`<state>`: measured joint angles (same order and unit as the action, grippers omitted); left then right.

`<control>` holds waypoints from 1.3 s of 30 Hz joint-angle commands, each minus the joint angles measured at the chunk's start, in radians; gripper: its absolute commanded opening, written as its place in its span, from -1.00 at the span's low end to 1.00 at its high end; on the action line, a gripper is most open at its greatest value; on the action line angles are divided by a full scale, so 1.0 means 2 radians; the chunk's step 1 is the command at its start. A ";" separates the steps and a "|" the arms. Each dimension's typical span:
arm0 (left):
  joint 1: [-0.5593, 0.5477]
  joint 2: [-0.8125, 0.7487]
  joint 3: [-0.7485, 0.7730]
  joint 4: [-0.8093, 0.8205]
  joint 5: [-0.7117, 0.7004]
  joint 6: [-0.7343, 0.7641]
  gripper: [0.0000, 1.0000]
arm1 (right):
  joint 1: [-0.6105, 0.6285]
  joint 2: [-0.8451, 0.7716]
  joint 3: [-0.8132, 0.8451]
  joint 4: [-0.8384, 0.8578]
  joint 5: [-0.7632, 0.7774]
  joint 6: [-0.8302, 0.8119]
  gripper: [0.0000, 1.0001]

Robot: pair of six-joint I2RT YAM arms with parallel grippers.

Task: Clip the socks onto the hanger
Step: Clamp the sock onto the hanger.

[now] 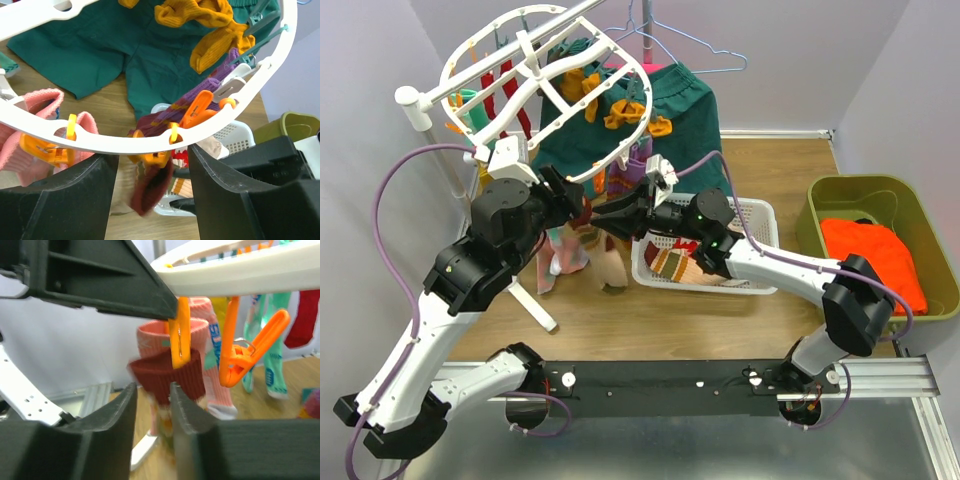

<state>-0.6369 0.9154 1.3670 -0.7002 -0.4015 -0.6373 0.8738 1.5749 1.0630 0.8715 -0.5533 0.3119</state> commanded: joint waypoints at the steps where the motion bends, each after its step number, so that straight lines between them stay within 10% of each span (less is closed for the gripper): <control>1: 0.002 -0.014 0.012 -0.006 -0.039 0.014 0.31 | 0.003 -0.020 0.013 -0.069 0.034 -0.018 -0.04; 39: 0.002 -0.025 0.090 -0.090 0.010 0.061 0.31 | -0.032 0.082 0.139 -0.001 -0.052 0.073 0.14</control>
<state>-0.6361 0.8486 1.5135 -0.8555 -0.4397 -0.5606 0.8078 1.7061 1.2907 0.8276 -0.5930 0.4213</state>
